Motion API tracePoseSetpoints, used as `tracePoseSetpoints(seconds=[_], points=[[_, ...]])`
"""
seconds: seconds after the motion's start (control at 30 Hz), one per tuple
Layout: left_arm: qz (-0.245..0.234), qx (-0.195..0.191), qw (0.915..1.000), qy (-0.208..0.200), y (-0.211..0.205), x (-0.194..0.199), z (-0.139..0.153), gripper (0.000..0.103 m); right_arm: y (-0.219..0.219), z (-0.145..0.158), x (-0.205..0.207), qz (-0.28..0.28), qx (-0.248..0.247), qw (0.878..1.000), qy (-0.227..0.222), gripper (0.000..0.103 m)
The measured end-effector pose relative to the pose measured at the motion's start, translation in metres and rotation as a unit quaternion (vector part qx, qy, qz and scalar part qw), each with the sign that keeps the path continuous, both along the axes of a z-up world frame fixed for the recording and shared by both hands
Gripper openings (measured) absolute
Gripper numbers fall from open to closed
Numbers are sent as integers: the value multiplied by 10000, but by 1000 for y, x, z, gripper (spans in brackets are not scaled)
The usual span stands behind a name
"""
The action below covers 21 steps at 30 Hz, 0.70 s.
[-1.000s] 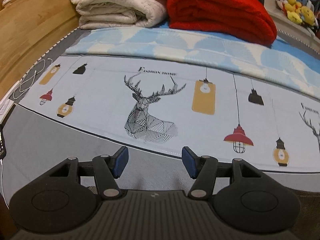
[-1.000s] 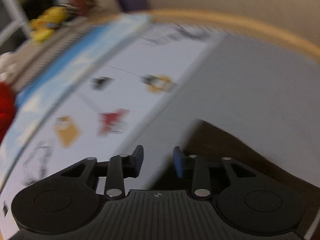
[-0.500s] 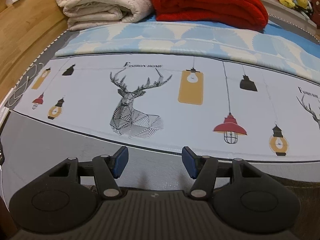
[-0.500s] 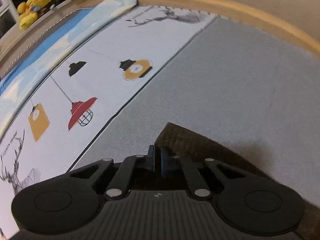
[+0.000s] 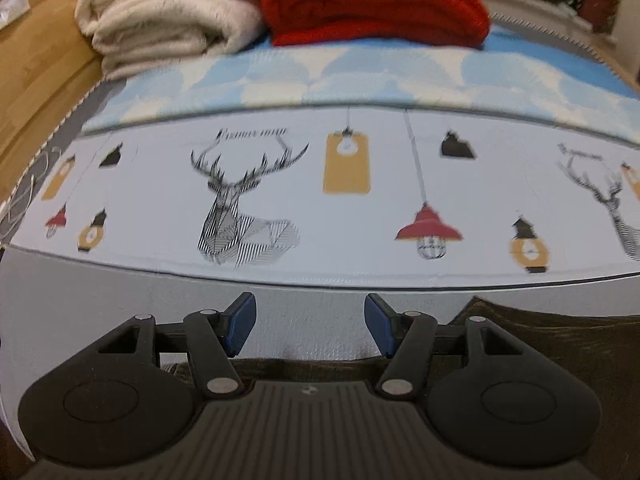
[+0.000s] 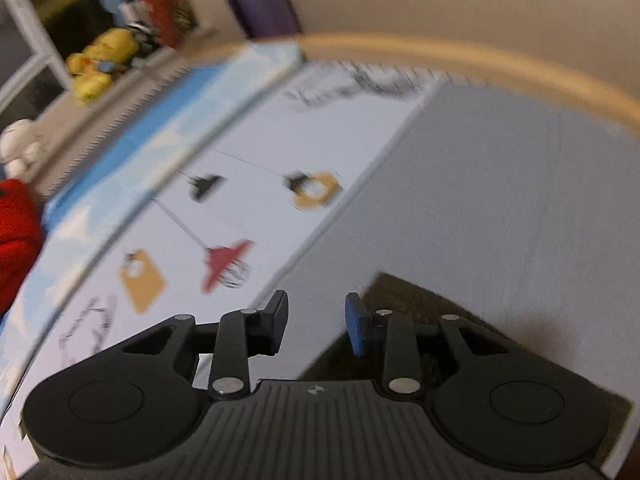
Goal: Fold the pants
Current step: 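Release the pants with both grippers and lift them away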
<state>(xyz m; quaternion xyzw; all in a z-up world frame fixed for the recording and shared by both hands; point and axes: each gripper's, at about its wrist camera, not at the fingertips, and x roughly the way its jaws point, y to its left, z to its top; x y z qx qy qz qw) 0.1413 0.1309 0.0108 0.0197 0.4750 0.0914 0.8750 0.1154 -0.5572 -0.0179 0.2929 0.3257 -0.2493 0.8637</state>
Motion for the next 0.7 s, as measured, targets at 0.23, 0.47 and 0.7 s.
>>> tracePoseSetpoints(seconds=[0.23,0.47,0.7], points=[[-428,-325,9985,-125,-7,-47,19,66,75,71,-62,1741,-416,9794,-931,31],[-1031,-573,9922,-398,-31,-134,35,20,94,80,-120,2236,-812,9660,-1012,31],[-1321,-578,9884,-481,-79,-209,5,8,73,31,-166,1635,-840,9813,-577,31]])
